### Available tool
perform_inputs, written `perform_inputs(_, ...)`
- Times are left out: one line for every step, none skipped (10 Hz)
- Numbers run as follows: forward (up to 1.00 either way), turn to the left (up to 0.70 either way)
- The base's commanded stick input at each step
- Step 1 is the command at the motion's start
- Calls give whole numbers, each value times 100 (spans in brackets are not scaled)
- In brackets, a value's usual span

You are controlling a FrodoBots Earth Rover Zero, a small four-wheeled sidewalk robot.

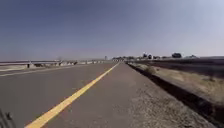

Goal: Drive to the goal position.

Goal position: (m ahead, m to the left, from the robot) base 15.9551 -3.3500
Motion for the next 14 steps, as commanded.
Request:
perform_inputs(50, 0)
perform_inputs(50, 0)
perform_inputs(50, 0)
perform_inputs(50, 0)
perform_inputs(50, 0)
perform_inputs(50, 0)
perform_inputs(50, 0)
perform_inputs(50, 0)
perform_inputs(50, 0)
perform_inputs(50, 0)
perform_inputs(50, 0)
perform_inputs(50, 0)
perform_inputs(50, 0)
perform_inputs(50, 0)
